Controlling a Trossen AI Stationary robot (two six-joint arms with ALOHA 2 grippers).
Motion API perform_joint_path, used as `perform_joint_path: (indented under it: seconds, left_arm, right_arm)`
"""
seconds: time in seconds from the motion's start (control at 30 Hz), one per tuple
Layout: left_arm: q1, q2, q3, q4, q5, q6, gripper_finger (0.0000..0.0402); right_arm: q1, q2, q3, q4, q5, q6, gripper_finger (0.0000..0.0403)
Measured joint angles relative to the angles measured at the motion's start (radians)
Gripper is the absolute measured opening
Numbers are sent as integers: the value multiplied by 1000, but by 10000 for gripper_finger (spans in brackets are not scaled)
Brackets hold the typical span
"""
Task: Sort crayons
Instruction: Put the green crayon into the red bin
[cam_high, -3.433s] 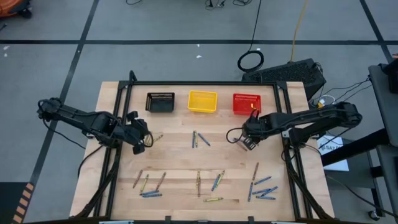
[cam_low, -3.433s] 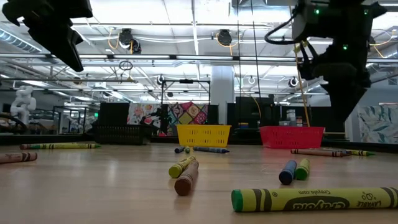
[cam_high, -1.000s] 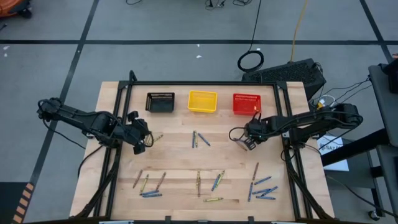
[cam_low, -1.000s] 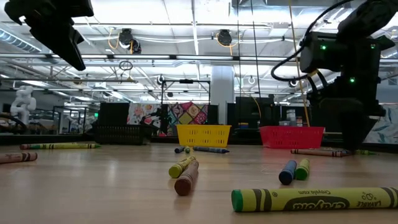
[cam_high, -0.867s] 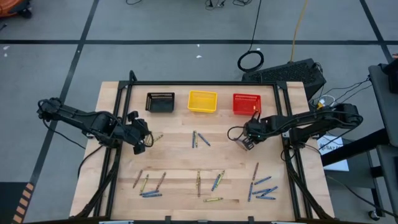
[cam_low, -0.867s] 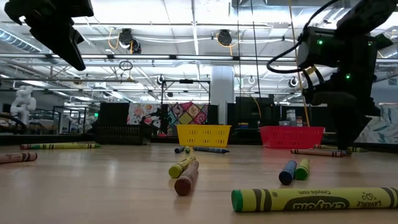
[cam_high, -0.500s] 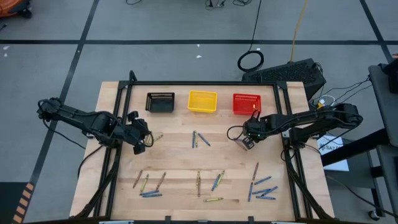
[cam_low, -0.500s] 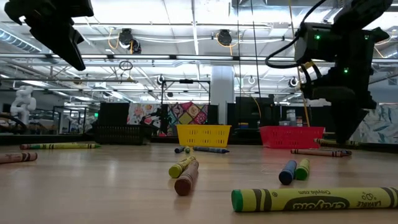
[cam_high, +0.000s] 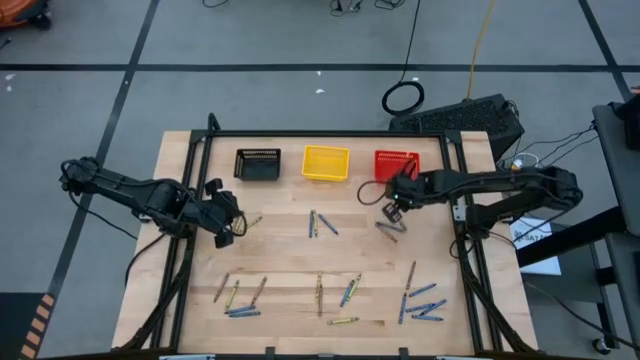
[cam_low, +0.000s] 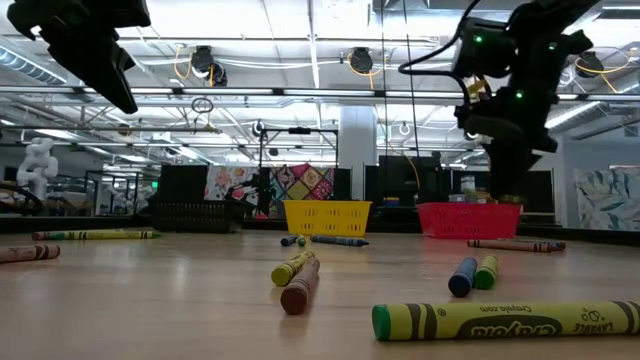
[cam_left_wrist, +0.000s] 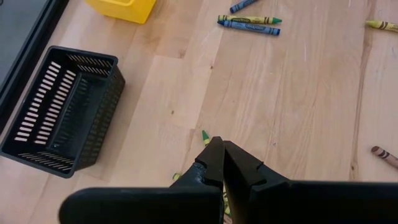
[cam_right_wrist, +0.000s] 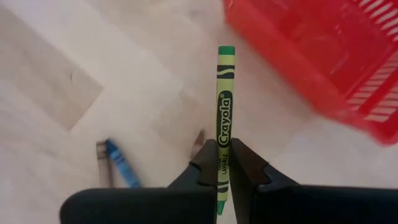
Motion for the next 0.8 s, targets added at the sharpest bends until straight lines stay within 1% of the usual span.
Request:
perform_joint_path:
  seconds: [0.3,0.6,0.73,0.8]
  left_arm:
    - [0,0,0,-1,0,0,8]
    - [0,0,0,0,-1,0,8]
    - [0,0,0,0,-1,0,8]
    - [0,0,0,0,-1,0,8]
  right_arm:
    - [-157,0,9,64,-7,-161,0]
    - [-303,0,9,125,-40,-275,0]
    - [-367,0,9,154,-108,-317,0]
    - [-391,0,9,172,-115,-334,0]
